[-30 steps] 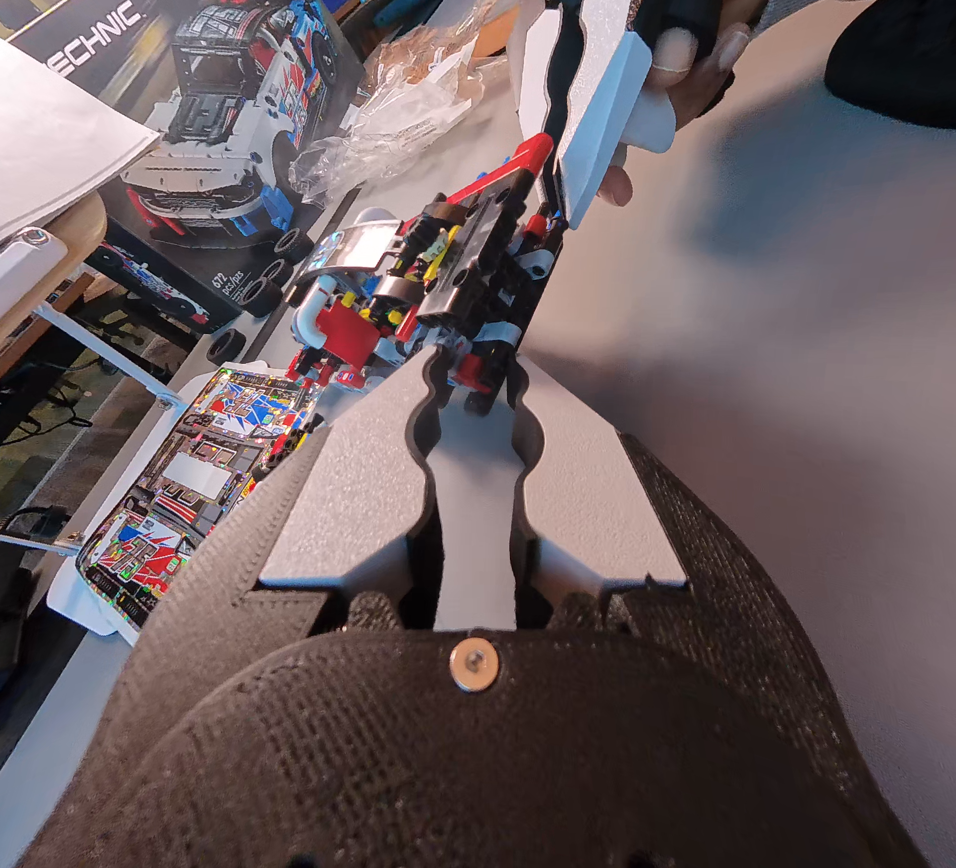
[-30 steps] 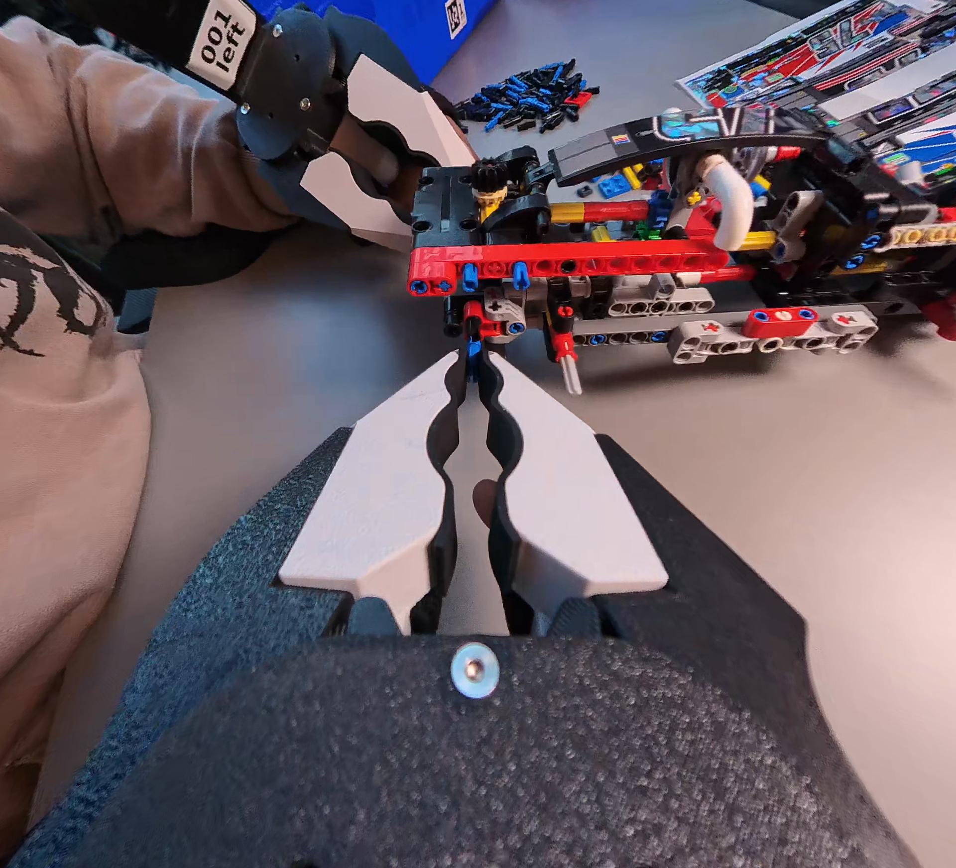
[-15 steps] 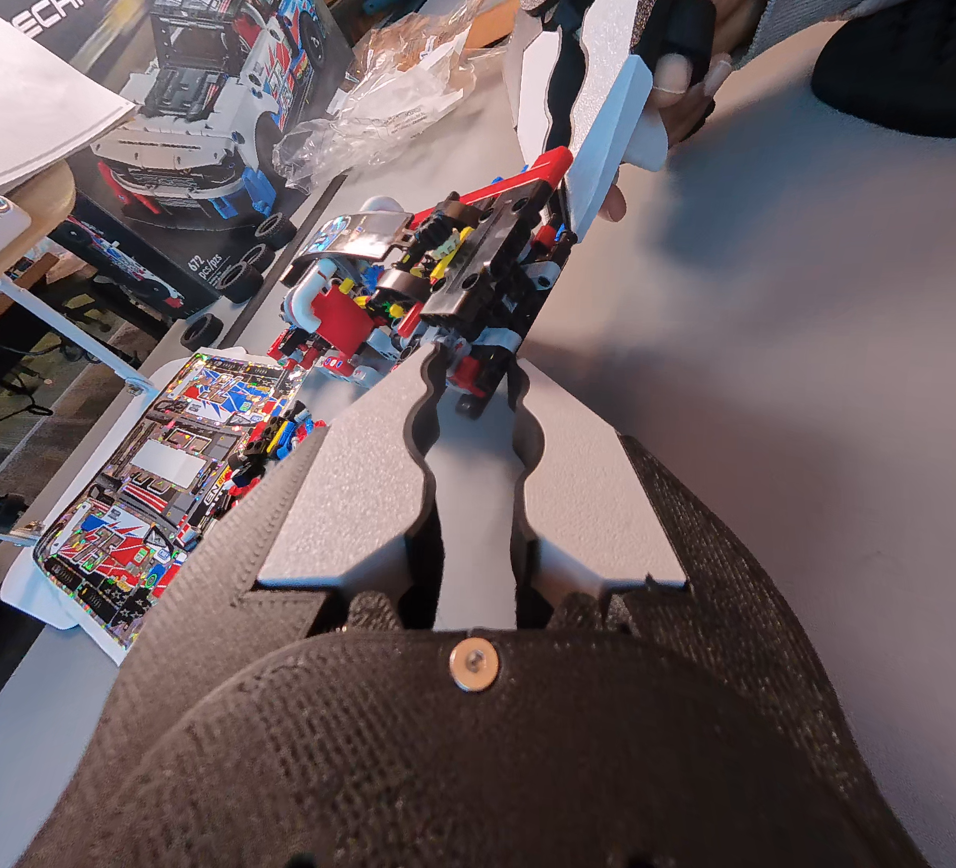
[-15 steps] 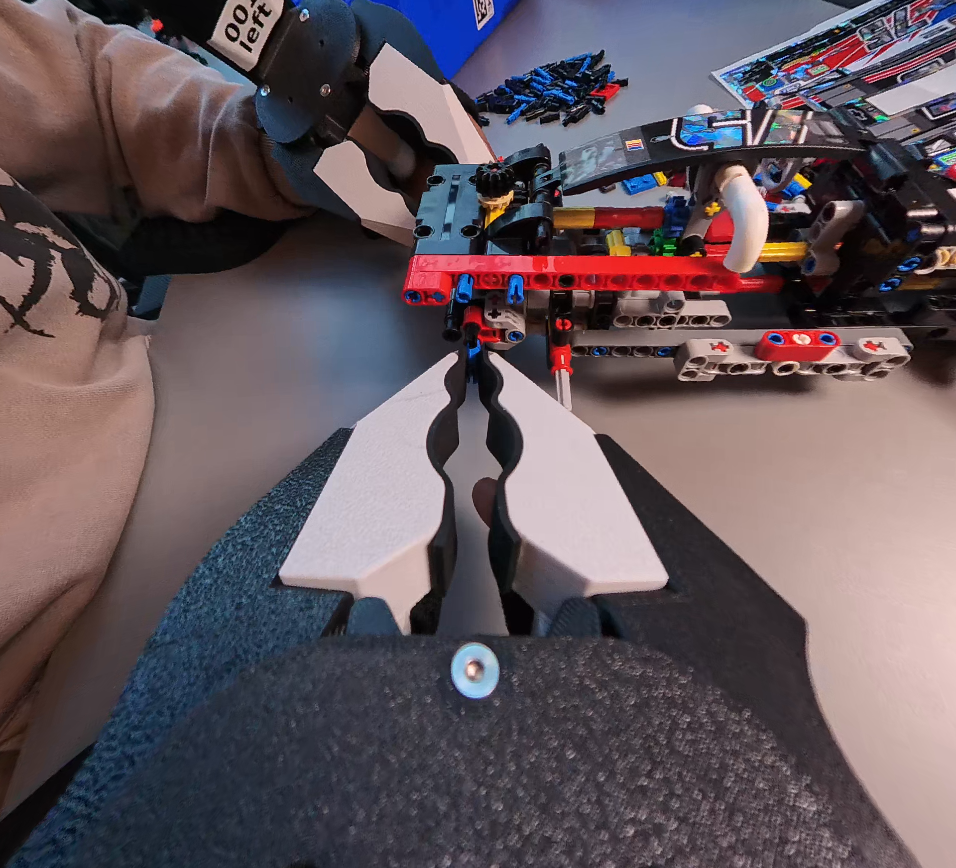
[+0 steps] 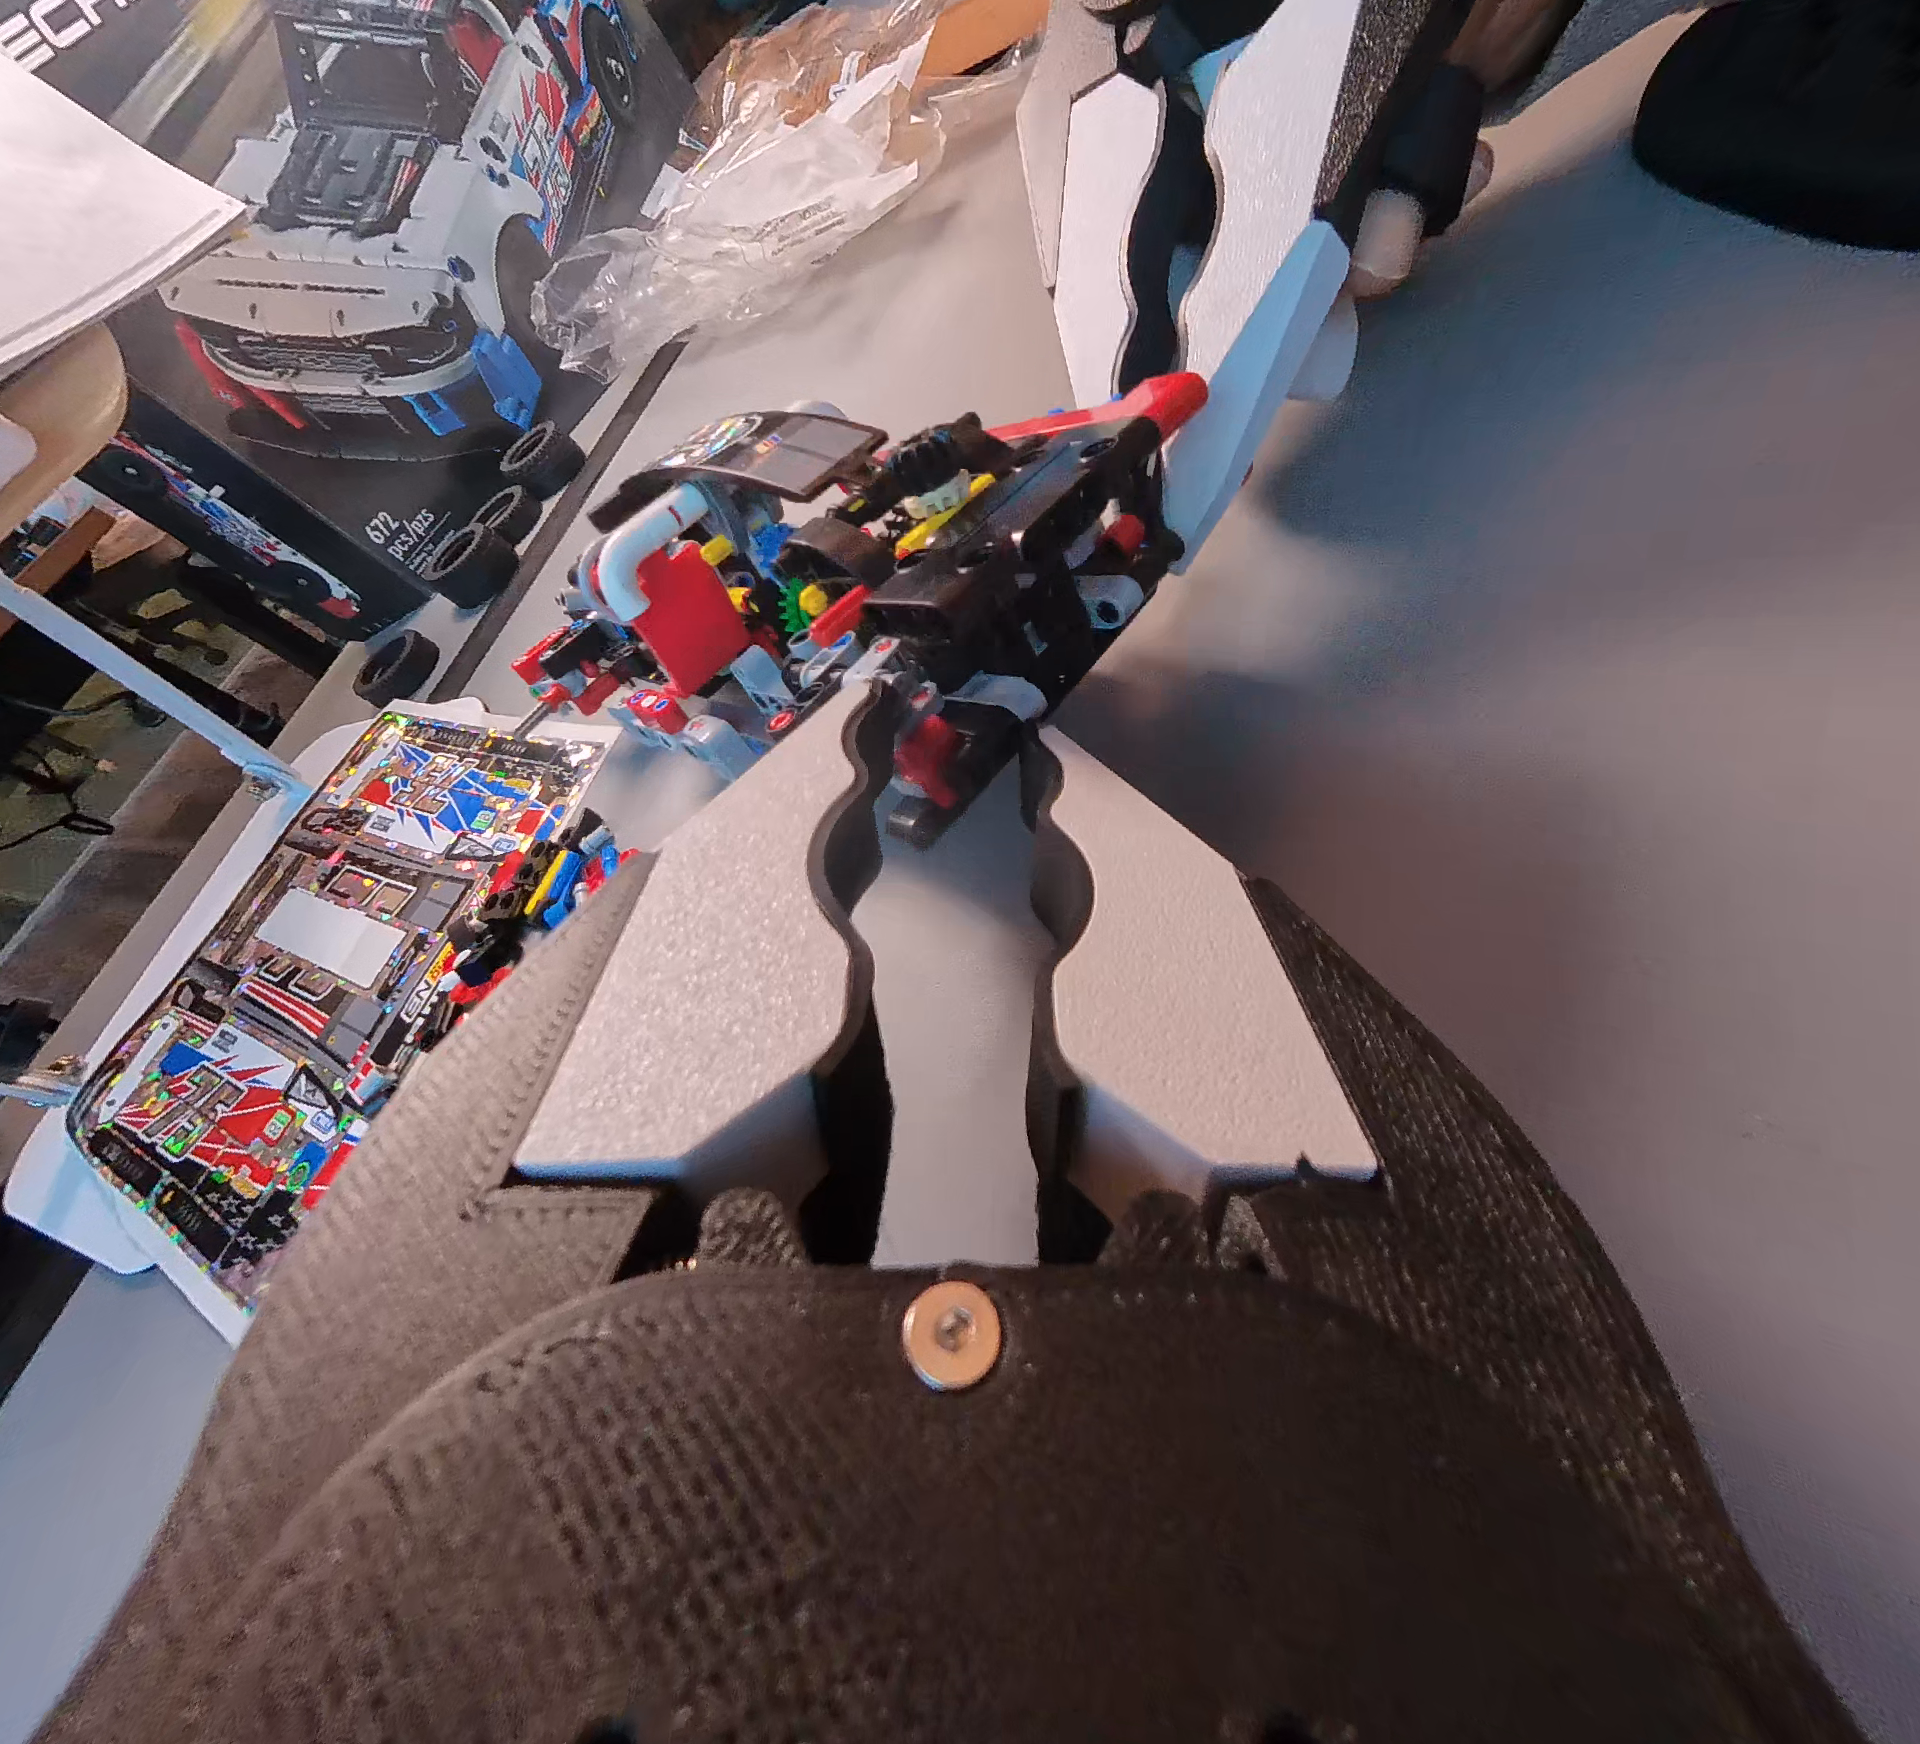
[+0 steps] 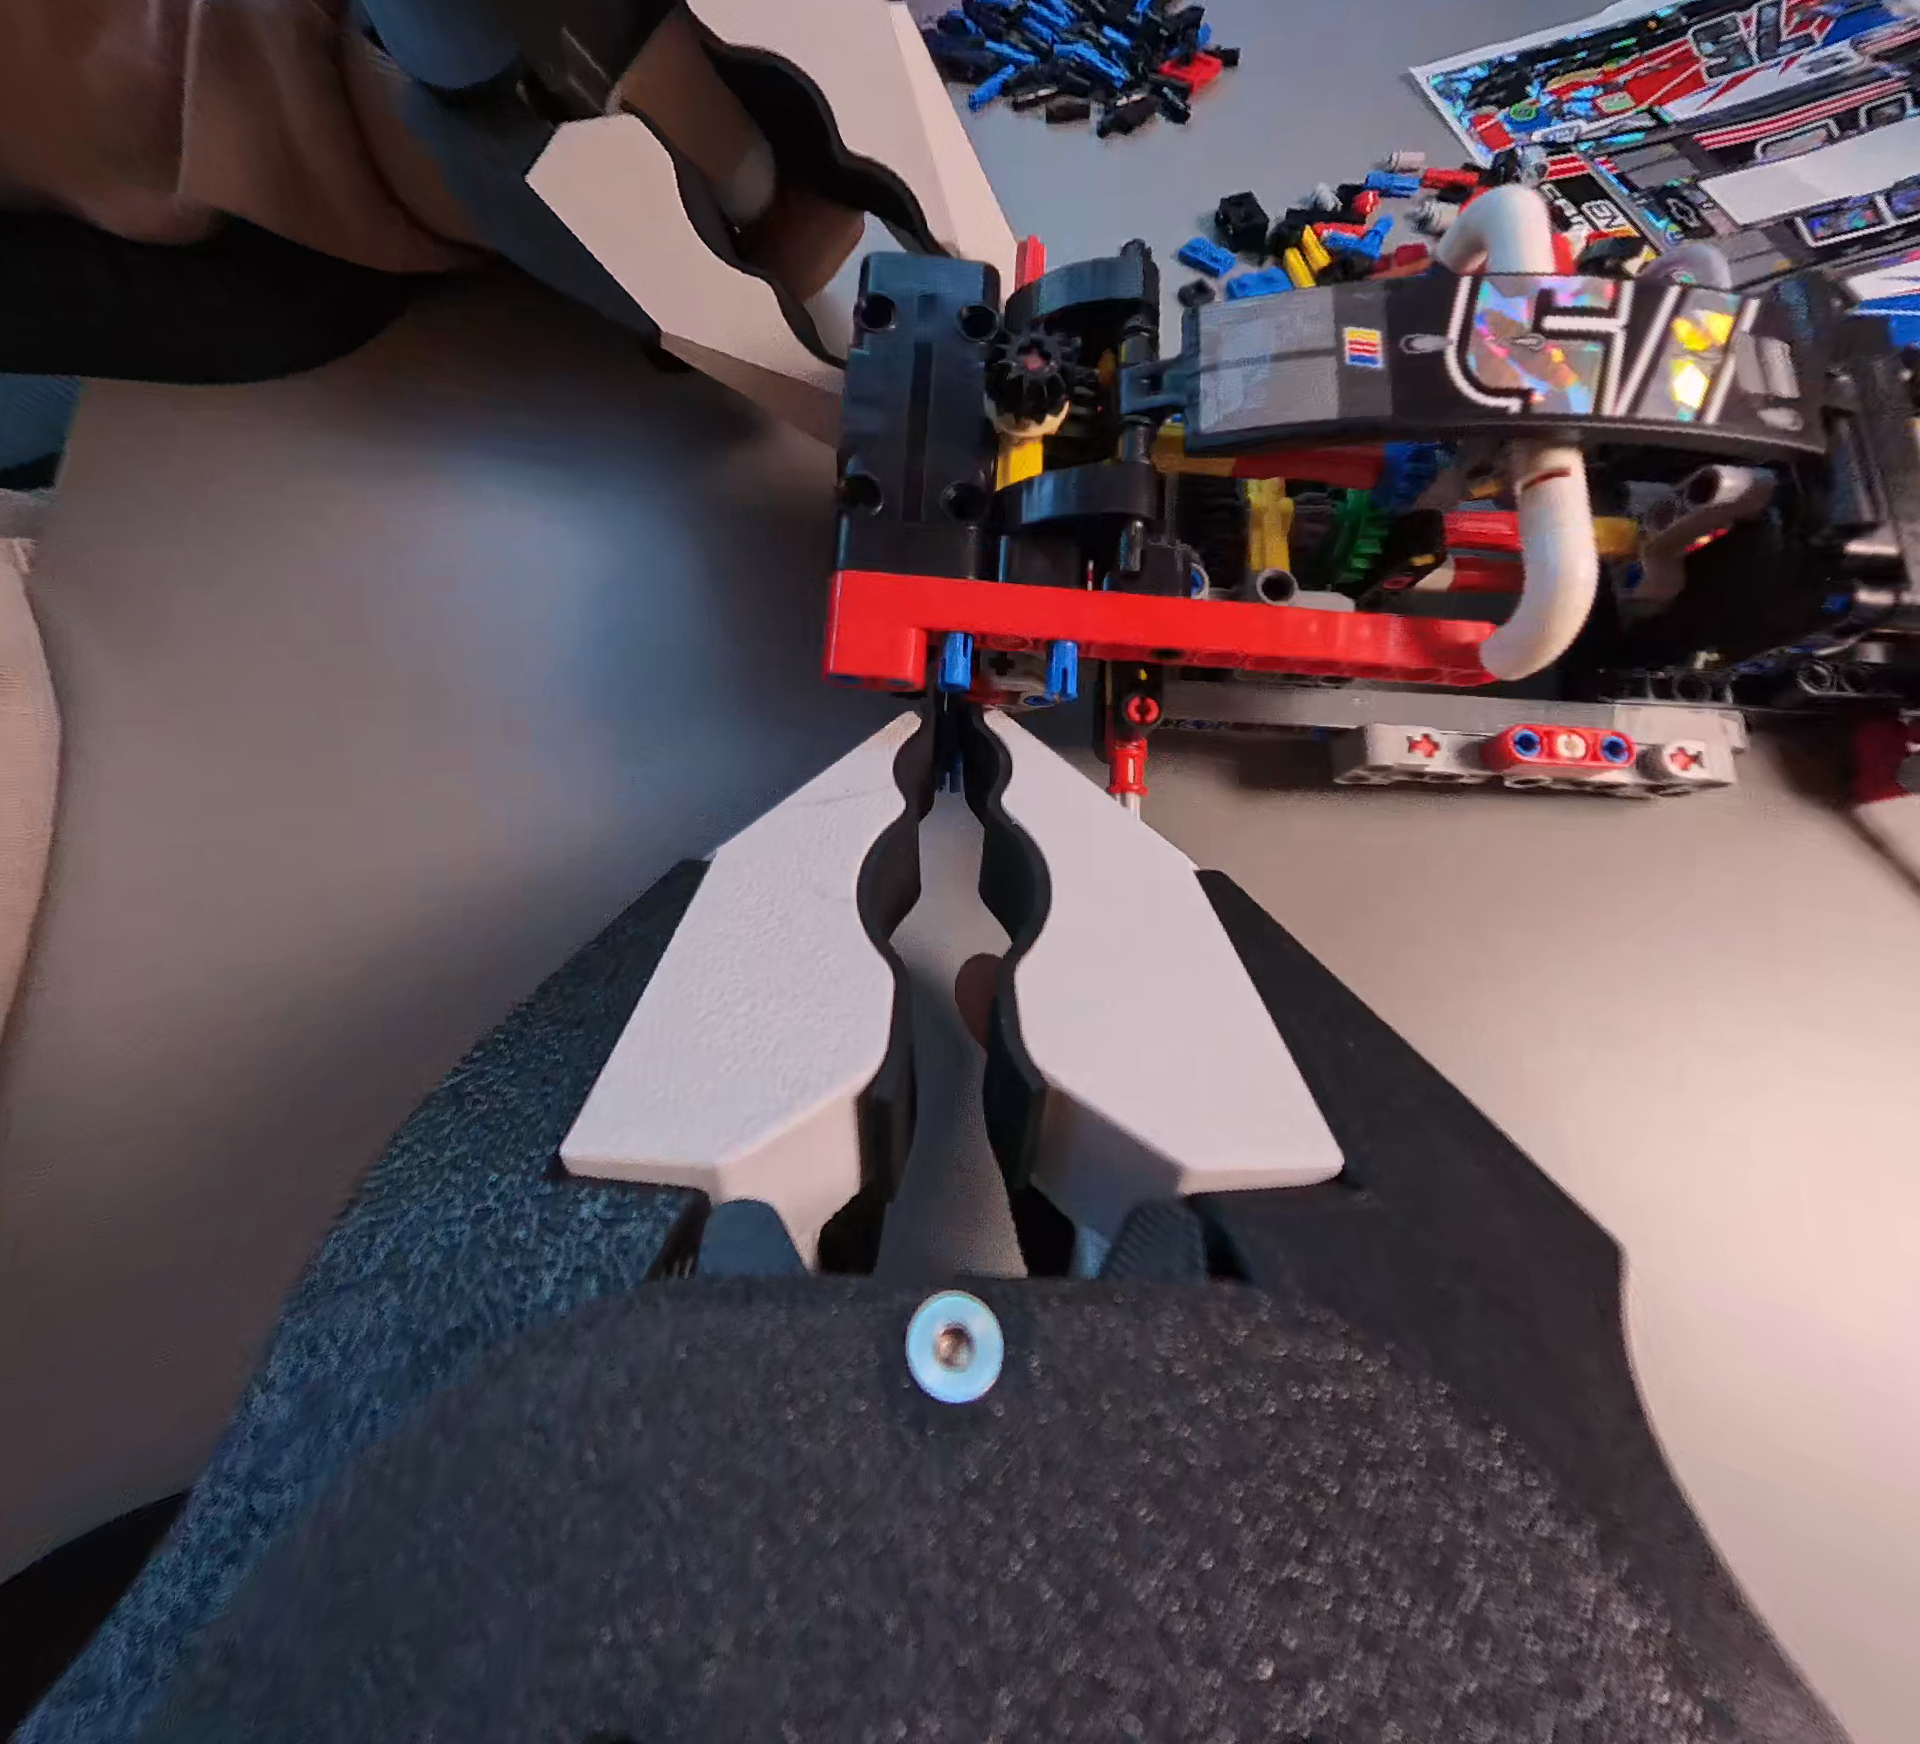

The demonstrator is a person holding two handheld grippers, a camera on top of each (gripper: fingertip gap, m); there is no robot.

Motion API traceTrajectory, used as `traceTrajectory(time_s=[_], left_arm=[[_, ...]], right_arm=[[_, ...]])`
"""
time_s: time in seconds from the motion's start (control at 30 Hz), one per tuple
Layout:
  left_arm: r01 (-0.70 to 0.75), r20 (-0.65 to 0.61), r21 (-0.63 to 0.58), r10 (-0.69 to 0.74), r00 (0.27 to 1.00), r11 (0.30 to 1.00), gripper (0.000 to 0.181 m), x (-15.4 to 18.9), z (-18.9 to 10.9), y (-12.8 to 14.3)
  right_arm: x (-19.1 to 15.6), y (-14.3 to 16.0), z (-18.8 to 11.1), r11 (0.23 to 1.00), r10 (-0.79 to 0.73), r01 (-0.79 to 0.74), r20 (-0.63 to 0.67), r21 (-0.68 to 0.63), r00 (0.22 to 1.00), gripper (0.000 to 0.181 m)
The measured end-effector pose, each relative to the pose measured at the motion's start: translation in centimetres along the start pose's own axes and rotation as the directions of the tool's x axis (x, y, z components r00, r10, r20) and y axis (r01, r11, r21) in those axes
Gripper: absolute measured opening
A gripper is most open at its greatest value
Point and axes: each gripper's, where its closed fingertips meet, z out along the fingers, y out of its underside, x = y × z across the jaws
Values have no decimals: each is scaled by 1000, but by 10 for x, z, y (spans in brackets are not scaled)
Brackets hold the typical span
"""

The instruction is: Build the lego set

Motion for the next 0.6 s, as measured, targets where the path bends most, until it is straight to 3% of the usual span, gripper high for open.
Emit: traceTrajectory(time_s=[0.13,0.27,0.4,0.6], left_arm=[[-11,6,-32,11,1000,999,22,-5,2,8],[-34,-2,-41,34,999,999,23,-2,7,7],[-25,3,-35,25,1000,999,23,-3,7,5],[-19,6,-31,20,1000,999,23,-5,6,4]], right_arm=[[8,-12,-8,996,26,-24,-13,84,1000,1],[11,-2,-8,999,-22,23,-45,37,999,4],[12,-2,-17,997,-32,35,-51,63,998,11],[16,-5,-20,995,-23,29,-69,93,997,7]])
